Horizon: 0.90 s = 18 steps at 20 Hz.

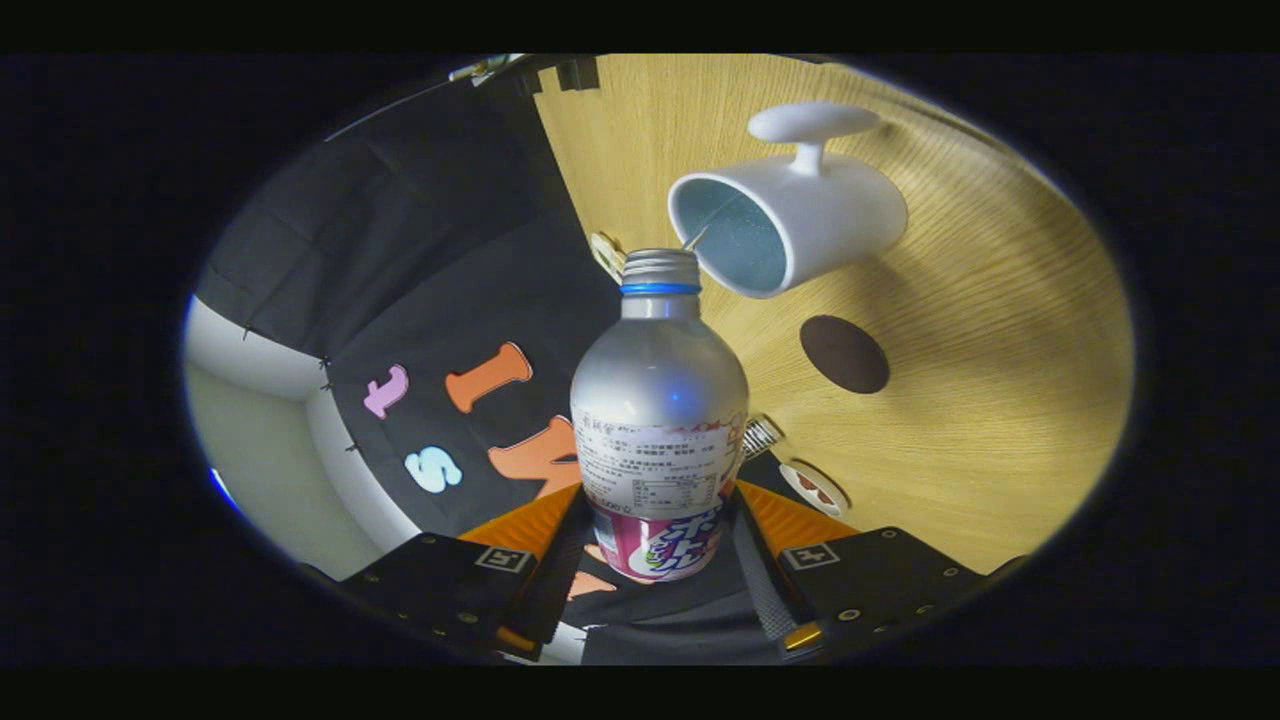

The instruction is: Take the bottle from table, then pour the juice into the cup, finally place the bottle on the coaster

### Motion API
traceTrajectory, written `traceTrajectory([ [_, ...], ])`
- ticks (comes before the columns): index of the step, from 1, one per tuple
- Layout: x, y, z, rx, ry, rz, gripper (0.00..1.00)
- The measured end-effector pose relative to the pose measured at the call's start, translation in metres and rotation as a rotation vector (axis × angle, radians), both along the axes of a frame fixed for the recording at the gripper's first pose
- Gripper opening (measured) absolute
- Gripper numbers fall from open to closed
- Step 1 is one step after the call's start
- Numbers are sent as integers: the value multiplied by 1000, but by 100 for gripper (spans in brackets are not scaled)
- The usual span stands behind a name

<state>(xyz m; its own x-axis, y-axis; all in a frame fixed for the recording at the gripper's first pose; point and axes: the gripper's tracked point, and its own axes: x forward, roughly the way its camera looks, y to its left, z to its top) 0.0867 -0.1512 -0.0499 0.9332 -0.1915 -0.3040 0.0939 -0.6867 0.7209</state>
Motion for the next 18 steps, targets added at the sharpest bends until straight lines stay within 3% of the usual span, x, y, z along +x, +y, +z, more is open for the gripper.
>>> traceTrajectory([
  [18, -3, -10, 4, 70, -20, -34, 76],
])
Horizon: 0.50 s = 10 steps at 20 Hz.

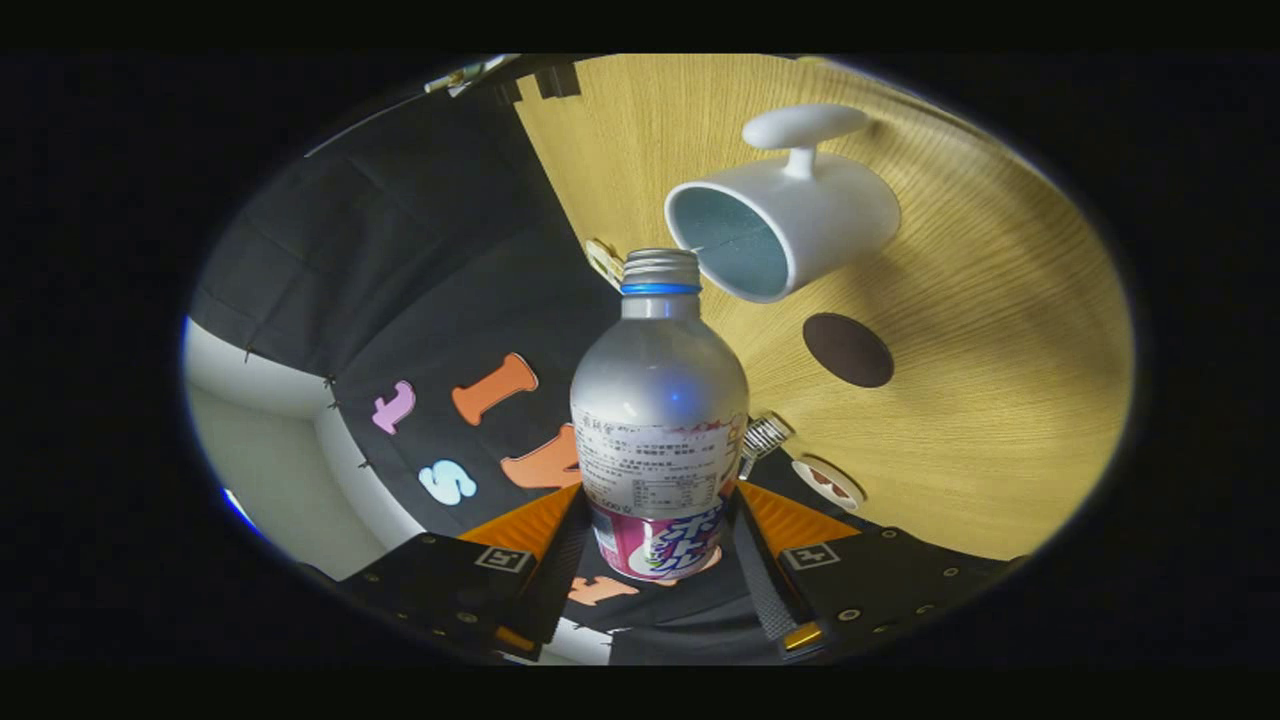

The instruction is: Take the bottle from table, then pour the juice into the cup, finally place the bottle on the coaster

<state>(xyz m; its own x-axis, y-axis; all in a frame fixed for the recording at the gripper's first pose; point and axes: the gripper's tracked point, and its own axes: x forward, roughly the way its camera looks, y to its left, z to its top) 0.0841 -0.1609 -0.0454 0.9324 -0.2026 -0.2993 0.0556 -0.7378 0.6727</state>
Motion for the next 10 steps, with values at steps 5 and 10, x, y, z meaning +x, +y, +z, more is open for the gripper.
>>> traceTrajectory([
  [5, 0, -1, -1, 5, 5, -2, 76],
  [10, -1, -1, -1, 11, 1, -3, 76],
])
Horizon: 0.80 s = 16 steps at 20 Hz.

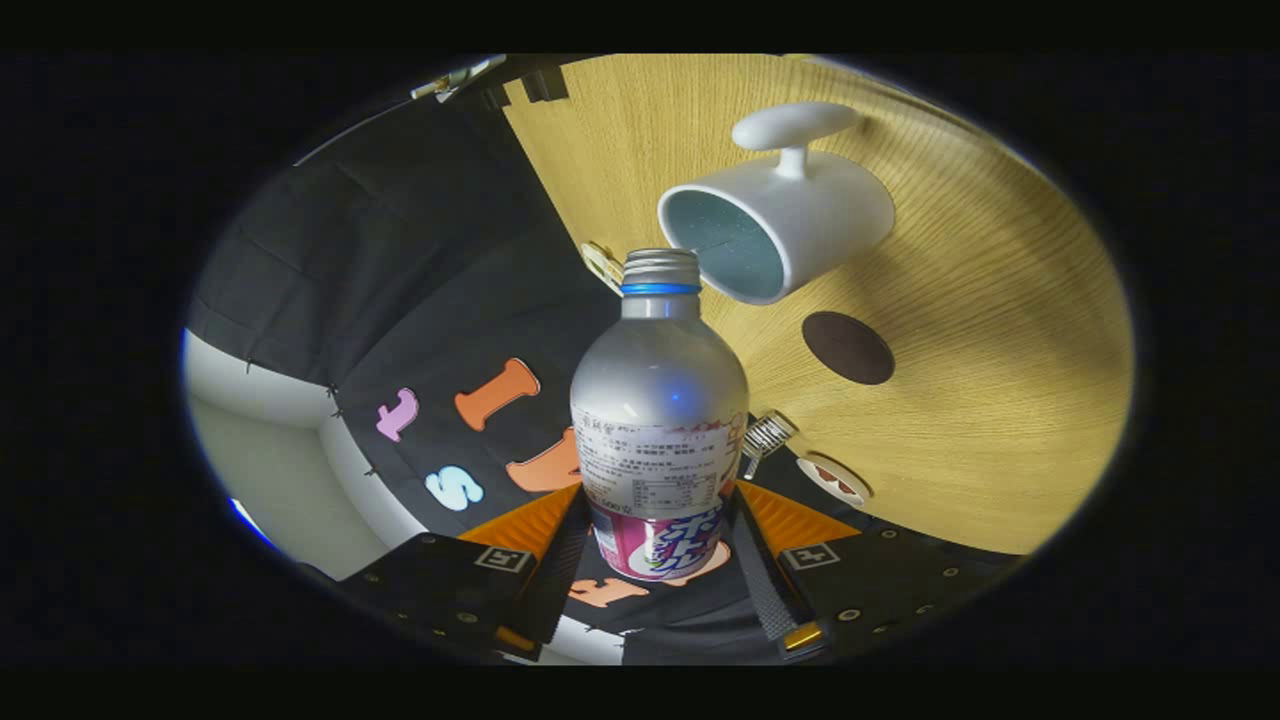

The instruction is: Take the bottle from table, then pour the juice into the cup, finally place the bottle on the coaster

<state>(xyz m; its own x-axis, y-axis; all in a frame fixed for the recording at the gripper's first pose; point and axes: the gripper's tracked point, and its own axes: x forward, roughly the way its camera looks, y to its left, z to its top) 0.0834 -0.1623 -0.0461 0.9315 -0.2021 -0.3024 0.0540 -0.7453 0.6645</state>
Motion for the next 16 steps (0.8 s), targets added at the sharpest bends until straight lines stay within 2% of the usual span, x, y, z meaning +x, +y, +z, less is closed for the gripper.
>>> traceTrajectory([
  [5, -1, 9, -18, -121, 79, 71, 76],
  [8, -6, 13, -30, -239, 144, 117, 76],
  [11, -4, 19, -32, -418, 203, 195, 76],
  [16, -9, 15, -34, -802, 304, 320, 76],
])
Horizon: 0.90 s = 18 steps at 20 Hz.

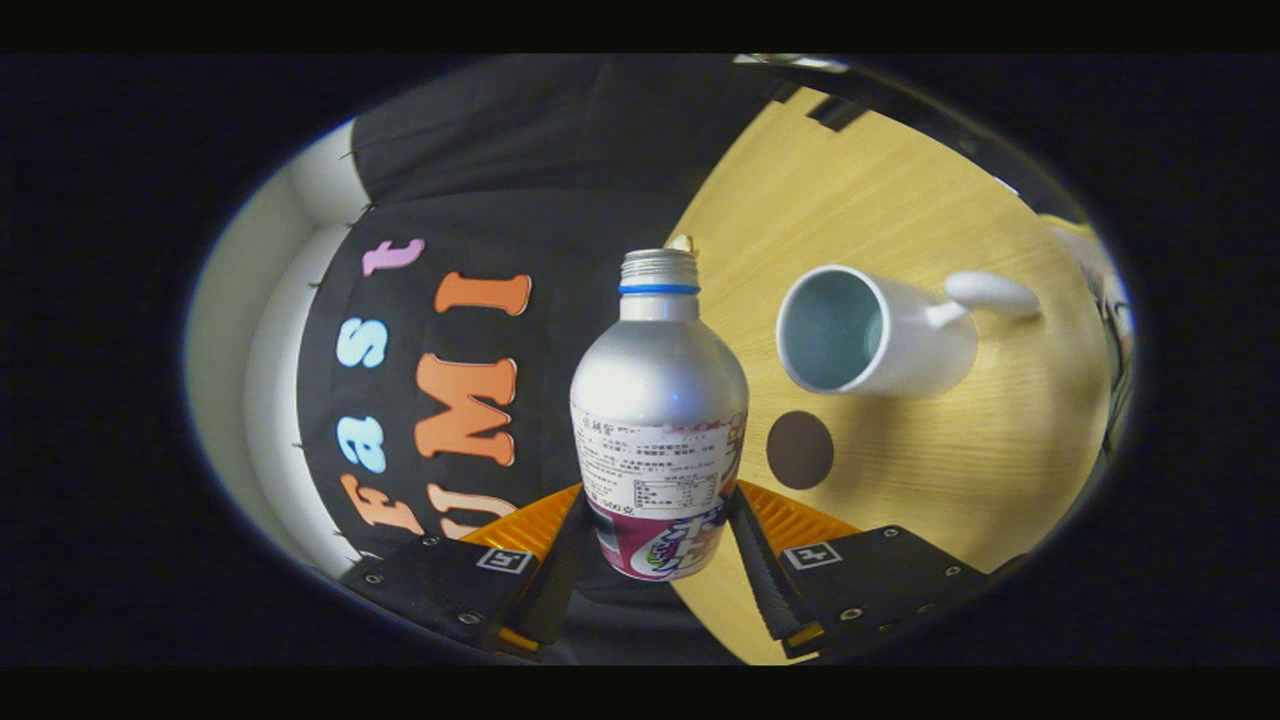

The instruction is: Take the bottle from table, then pour the juice into the cup, finally place the bottle on the coaster

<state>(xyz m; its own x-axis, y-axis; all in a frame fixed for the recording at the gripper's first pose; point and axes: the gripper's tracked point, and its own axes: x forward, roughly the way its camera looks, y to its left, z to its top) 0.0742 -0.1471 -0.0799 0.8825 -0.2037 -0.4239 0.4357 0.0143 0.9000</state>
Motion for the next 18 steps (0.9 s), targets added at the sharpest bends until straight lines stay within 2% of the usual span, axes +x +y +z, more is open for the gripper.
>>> traceTrajectory([
  [5, -3, -7, -10, -391, 135, 133, 76],
  [10, 2, -4, -20, -643, 227, 237, 76],
  [18, 26, -30, -20, -1054, 368, 327, 76],
])
